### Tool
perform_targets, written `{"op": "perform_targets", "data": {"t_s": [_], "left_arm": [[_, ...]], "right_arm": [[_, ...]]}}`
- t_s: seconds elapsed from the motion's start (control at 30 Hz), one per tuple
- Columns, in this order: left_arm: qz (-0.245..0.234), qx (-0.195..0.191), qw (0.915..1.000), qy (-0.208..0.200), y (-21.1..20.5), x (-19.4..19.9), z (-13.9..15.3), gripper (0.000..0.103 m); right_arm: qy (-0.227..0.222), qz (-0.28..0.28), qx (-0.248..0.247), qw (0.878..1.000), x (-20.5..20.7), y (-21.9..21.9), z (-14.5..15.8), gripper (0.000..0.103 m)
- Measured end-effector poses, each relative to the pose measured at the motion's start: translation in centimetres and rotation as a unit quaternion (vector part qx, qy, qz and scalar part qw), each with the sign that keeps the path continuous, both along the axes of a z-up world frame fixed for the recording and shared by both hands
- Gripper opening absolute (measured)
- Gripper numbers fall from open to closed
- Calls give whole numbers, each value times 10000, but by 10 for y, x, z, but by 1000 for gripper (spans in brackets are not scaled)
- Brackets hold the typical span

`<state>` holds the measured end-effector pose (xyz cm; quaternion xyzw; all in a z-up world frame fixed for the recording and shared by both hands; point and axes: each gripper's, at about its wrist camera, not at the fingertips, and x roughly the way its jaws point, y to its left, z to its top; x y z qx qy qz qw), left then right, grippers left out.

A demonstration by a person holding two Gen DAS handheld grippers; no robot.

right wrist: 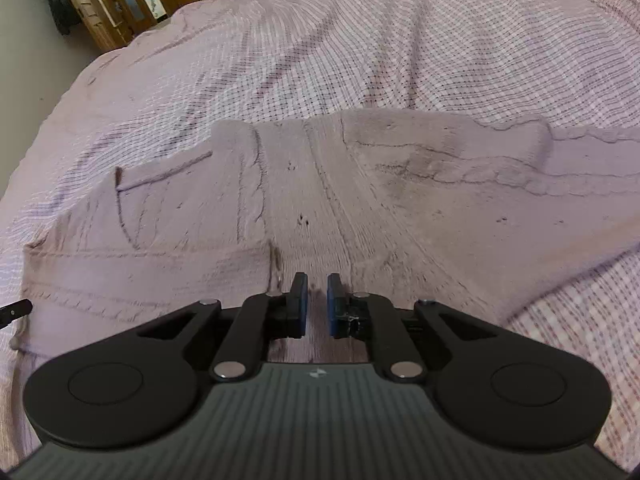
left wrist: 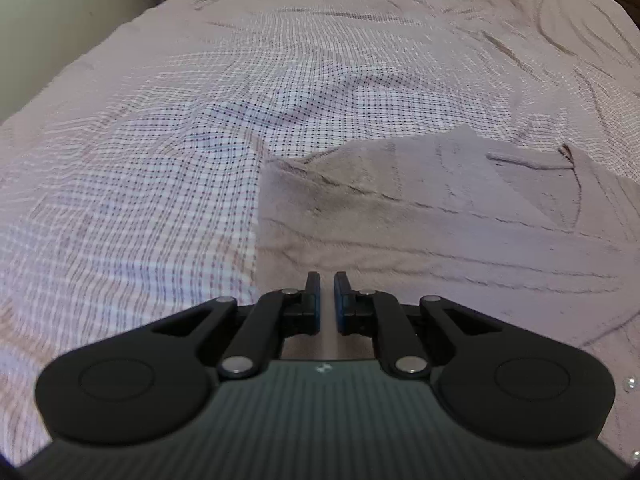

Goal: Fold small clothes

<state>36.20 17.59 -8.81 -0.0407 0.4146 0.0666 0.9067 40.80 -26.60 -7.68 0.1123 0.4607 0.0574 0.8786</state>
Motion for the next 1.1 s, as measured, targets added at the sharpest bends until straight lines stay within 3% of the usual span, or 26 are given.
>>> {"op": "perform_targets", "data": {"t_s": [0.2,0.3,0.47,0.5,0.6,0.67,0.97,1.1], "left_arm": [[-81,18,10000,50,-42,-15,6,12],[-126,-79,9999,52,-63,-22,9,25],[-246,-385,9989,79,-103,-24,19,26],[-325,-369,9988,74,-115,-23,22,31],[-657,-203,9976,-23,-157,-21,30,47],[-886,-176,9959,-61,-187,-18,31,50],[-1796,-345,9831,64,-324,35,44,50],[-2118,-356,9766,108,-374,51,54,49]], "right_arm": [[-42,114,16,9999,-23,-8,13,10],[-129,200,-129,9996,-36,-13,26,10],[-263,261,-641,9973,-51,-26,45,12],[-325,214,-691,9968,-54,-33,48,14],[-469,-112,-519,9975,-63,-65,51,31],[-506,-179,-398,9978,-68,-90,47,32],[-350,-731,-358,9961,-57,-215,36,33],[-454,-979,-118,9941,-57,-268,37,48]]}}
